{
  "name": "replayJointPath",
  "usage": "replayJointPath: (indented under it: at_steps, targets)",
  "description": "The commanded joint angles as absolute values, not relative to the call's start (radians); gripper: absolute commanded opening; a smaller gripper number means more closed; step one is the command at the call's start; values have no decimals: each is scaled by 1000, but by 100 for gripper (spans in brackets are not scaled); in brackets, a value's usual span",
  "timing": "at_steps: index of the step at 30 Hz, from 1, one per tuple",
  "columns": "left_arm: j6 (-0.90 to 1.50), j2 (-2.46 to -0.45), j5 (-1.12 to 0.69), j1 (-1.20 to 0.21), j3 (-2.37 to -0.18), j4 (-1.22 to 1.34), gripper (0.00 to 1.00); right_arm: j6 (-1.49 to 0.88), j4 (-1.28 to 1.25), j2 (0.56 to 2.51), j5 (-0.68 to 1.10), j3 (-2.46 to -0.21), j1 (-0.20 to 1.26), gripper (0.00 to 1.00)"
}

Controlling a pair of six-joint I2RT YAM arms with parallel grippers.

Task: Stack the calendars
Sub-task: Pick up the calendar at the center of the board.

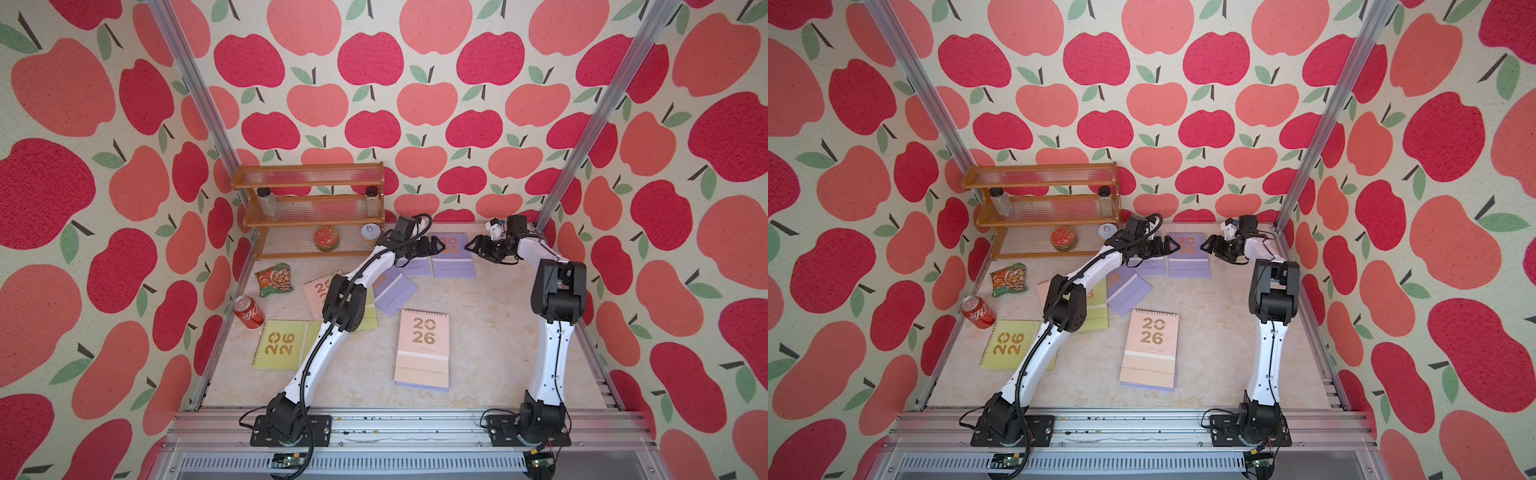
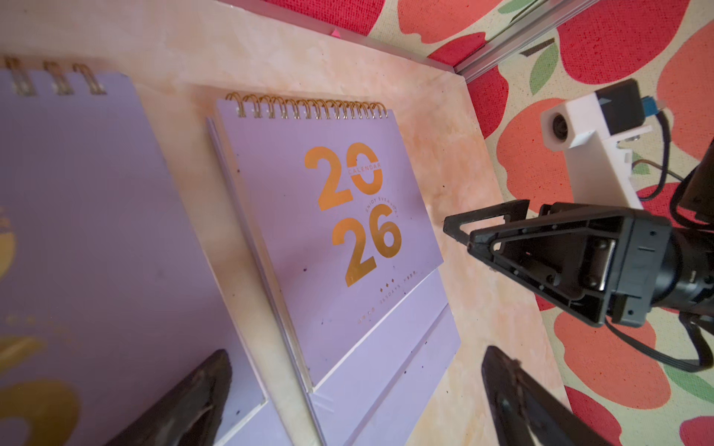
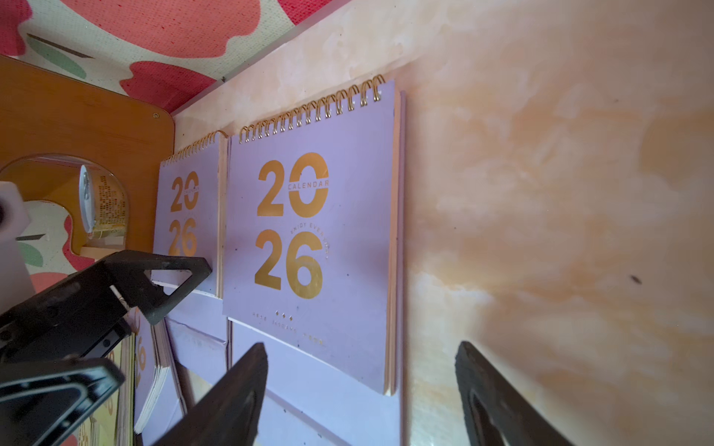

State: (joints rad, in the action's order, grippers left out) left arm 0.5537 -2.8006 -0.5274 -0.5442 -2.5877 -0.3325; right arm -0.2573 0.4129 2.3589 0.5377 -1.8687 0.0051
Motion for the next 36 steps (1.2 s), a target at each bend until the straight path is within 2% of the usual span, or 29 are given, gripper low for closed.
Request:
replayJointPath:
  at_steps: [1,20,27,36]
  targets:
    - [620,-2850,-506,-557,-2633,-330,100,-228,457,2380,496,-1921,32,78]
    - [758,-2924,-572,-584,-2635,-243,99,-267,523,2440,541,-1933,43,78]
    - [781,-2943,-592,-591,-2634,-235,99,-320,429,2428,698,-1848,26,75]
    - [801,-2954,-611,-597,-2632,-222,99,-442,199,2365,941,-1682,-67,68]
